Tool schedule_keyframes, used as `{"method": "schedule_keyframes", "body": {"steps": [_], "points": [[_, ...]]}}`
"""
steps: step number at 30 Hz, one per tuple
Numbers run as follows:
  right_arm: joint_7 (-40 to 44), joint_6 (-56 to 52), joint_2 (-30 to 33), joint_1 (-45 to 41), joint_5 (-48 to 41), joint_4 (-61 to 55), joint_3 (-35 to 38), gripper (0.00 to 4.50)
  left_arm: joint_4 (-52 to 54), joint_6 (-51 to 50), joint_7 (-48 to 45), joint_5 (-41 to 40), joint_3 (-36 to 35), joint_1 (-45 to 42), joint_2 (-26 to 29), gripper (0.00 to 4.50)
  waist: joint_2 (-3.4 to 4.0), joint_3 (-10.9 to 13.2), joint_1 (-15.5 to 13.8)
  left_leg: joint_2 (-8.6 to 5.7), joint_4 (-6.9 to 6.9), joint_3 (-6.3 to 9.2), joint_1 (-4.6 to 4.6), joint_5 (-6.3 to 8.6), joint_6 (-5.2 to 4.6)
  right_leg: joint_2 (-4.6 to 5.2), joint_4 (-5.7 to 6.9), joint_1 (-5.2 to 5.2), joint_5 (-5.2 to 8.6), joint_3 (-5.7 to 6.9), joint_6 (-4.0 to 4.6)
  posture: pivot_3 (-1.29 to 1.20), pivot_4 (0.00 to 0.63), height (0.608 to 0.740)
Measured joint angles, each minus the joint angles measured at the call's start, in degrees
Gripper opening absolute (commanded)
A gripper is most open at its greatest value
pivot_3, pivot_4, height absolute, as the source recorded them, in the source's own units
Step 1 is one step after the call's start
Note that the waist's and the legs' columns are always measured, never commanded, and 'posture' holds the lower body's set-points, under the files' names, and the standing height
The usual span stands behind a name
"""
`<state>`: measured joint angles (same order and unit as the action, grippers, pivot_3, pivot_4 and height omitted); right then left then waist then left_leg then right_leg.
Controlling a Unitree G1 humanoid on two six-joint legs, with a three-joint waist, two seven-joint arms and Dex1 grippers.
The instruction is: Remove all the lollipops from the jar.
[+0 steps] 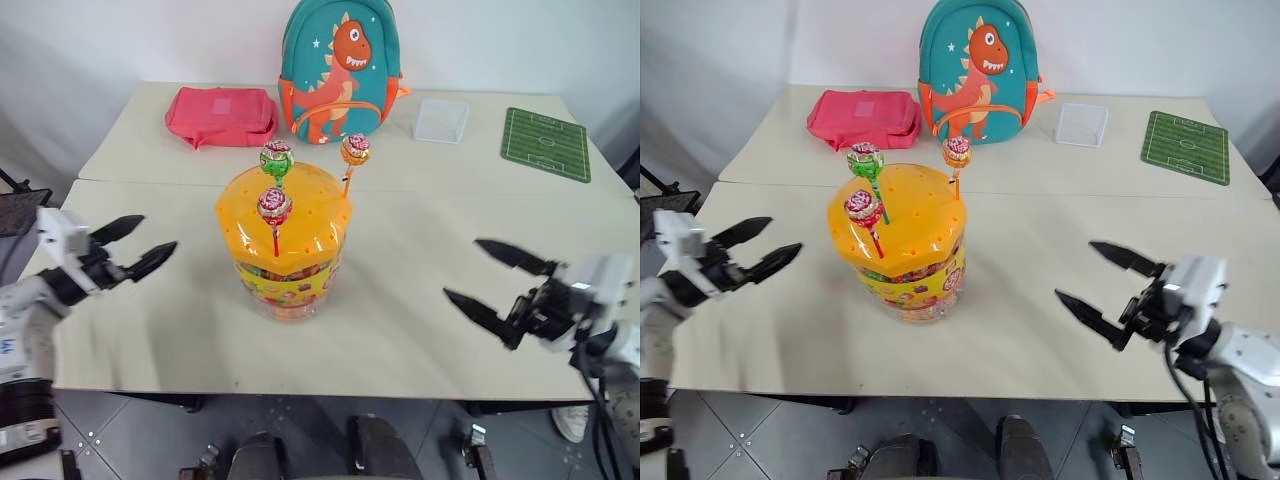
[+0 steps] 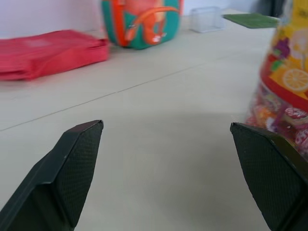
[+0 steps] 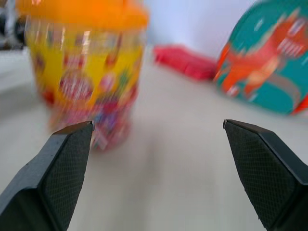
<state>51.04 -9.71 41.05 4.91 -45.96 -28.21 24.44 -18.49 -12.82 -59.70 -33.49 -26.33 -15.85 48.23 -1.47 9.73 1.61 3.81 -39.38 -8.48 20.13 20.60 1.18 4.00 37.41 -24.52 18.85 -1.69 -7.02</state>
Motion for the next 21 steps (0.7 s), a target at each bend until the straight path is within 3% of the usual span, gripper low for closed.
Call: {"method": "schedule_keyframes", "body": {"steps": [4,8,13,21], "points": [[1.4,-1.5,3.0,-2.0,-3.4,-1.0,4.5,4.49,3.2,-12.7,-6.9,-8.9,-4.8,0.9,6.3,4.5,-0.11,0.0,-0.4,-0.01,-0.04,0.08,0.07,0.07,-0.09,0.03,-0.06,0.06,0.0,0.07,0.0,0.0,0.15,0.74],[3.4,-2.1,3.1,-3.1,-5.3,-1.7,4.4,4.49,10.5,-18.6,-6.5,-14.0,-7.1,-0.7,7.0,4.5,-0.11,-0.1,-0.8,-0.04,-0.06,0.01,0.03,0.09,-0.11,0.06,-0.12,0.09,0.0,0.02,0.0,0.0,0.15,0.74],[1.3,-6.5,3.1,-13.6,-8.5,-1.0,-0.9,4.49,17.7,-21.1,-5.3,-15.0,-4.6,0.3,4.4,4.5,-0.1,0.0,0.2,0.01,-0.13,0.0,0.02,0.09,-0.1,0.02,0.0,0.02,0.0,-0.03,0.01,0.0,0.15,0.74],[-6.3,-23.5,1.5,-35.2,-12.5,3.6,-16.8,4.49,28.3,-28.4,0.7,-27.4,-6.2,-2.2,-1.0,4.5,-0.1,0.0,0.3,0.09,-0.17,0.15,0.13,0.17,-0.05,0.08,0.21,-0.13,0.01,-0.02,0.01,0.0,0.15,0.74]]}}
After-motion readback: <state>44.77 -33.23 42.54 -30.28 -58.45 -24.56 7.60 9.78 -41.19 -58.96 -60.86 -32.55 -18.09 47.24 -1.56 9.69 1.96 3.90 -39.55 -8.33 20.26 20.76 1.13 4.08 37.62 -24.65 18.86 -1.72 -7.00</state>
